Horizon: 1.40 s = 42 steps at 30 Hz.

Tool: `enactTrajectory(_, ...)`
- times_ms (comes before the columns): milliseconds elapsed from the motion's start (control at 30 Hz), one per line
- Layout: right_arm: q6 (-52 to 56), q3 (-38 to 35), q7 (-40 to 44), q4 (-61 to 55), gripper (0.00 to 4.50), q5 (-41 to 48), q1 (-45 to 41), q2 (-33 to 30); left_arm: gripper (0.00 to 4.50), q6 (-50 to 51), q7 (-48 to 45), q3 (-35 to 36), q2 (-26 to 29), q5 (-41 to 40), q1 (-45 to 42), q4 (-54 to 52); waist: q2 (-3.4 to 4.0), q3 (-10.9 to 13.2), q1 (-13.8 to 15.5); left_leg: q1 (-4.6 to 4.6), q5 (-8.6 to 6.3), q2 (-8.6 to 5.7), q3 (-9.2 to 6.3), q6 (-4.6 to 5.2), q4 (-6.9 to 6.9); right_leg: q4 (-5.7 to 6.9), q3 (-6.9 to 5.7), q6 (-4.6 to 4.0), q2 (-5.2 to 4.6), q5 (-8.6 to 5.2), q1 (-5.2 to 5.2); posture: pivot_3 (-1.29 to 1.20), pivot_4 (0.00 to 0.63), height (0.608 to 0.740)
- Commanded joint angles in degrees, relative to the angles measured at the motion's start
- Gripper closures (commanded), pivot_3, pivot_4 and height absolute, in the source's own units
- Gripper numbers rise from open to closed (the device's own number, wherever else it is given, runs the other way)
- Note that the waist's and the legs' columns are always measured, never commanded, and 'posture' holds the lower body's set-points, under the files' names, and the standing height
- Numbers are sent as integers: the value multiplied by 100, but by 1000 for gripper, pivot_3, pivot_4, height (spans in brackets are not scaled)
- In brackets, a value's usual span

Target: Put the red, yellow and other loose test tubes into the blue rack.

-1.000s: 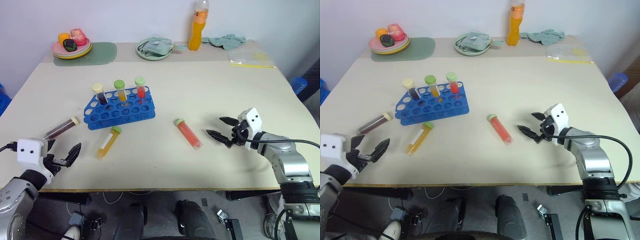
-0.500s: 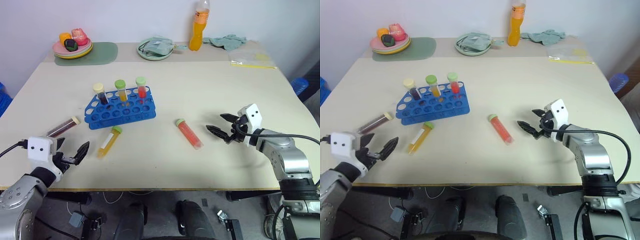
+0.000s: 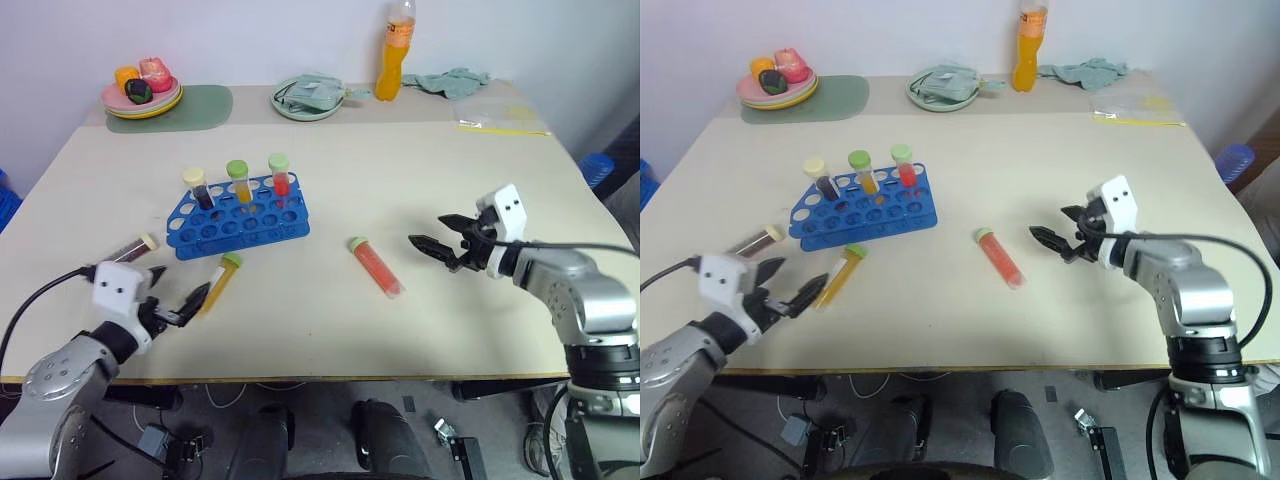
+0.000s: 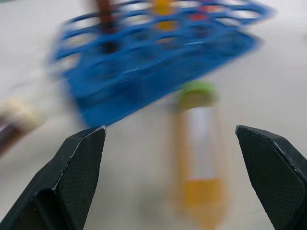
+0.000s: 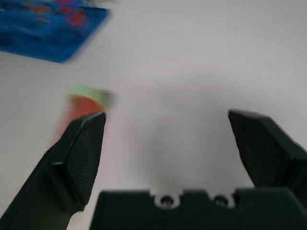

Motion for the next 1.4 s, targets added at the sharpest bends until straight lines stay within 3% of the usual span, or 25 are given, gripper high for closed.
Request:
enactTrajectory(33, 2619, 353, -640, -382, 0, 179, -1091, 161, 35, 71, -226, -652, 101, 9, -167, -493, -4, -6, 2, 1, 0, 2, 0, 0, 0, 2, 2, -3, 3, 1, -3, 0, 150, 740)
enactTrajectory(333, 2983, 1757, -2543, 1215, 0, 1825, -2458, 357, 35, -69, -256, -1849, -217, 399, -611, -383, -15, -13, 12, -11, -1, 2, 13, 2, -1, -3, 8, -6, 8, 5, -11, 0, 150, 740)
enactTrajectory(600, 2983, 2186, -3726, 2000, 0, 2958, -2900, 628, 35, -207, -160, -2010, -423, 561, -381, -417, -15, -14, -3, -9, -1, 12, 8, 5, -2, 9, 7, -2, 23, 7, -16, 0, 150, 740)
enactTrajectory(733, 2983, 2108, -4331, 2441, 0, 3056, -2892, 1058, 35, -302, -141, -2012, -474, 644, -280, -373, -15, -14, -7, -9, -1, 13, 10, 5, -1, 10, 8, 0, 23, 8, -17, 0, 150, 740)
enactTrajectory(800, 2983, 2037, -4541, 2565, 520, 3020, -2899, 1198, 0, -261, -101, -2005, -494, 639, -312, -414, -14, -14, -6, -9, -1, 13, 9, 5, 0, 13, 8, 0, 25, 9, -18, 0, 150, 740)
enactTrajectory(867, 2983, 2042, -4671, 2617, 1346, 3086, -2907, 1254, 0, -205, -59, -1987, -505, 623, -353, -453, -14, -13, 4, -9, -1, 12, 9, 5, 0, 16, 8, 1, 24, 9, -18, 0, 150, 740)
enactTrajectory(1000, 2983, 2196, -4799, 2473, 3398, 3540, -2911, 1199, 0, -81, 7, -1982, -506, 597, -434, -534, -14, -13, 2, -9, -1, 12, 9, 5, 0, 16, 7, 2, 24, 9, -18, 0, 150, 740)
enactTrajectory(1033, 2983, 2223, -4823, 2438, 3727, 3655, -2920, 1177, 0, -56, 20, -1981, -503, 588, -448, -552, -14, -13, -3, -9, -2, 12, 8, 5, 0, 16, 7, 3, 25, 10, -19, 0, 150, 740)
enactTrajectory(1100, 2983, 2123, -4621, 1943, 3763, 3888, -2882, 1099, 0, 32, 57, -1915, -488, 542, -456, -623, -13, -12, -7, -9, -2, 12, 8, 5, 0, 20, 7, 3, 26, 10, -21, 0, 150, 740)
enactTrajectory(1200, 2100, 1848, -3420, 89, 3763, 3639, -2442, 941, 0, 134, 140, -1728, -463, 477, -376, -695, -9, -10, -8, -17, -2, 12, 8, 7, -1, 31, 8, 4, 26, 10, -35, 0, 150, 740)
enactTrajectory(1300, -150, 1911, -2475, -674, 3763, 2378, -1785, 1053, 0, 179, 232, -1501, -517, 399, -279, -702, -13, -14, -9, -11, -7, 19, 2, 15, -2, 37, 4, 6, 36, 7, -34, 0, 150, 740)
enactTrajectory(1400, -2208, 1829, -1596, -592, 3763, 1554, -1135, 1709, 0, 219, 355, -1168, -628, 271, -151, -688, -16, -16, -27, -4, -7, 18, 7, 14, 8, 51, 6, 6, 34, 7, -31, 0, 150, 740)
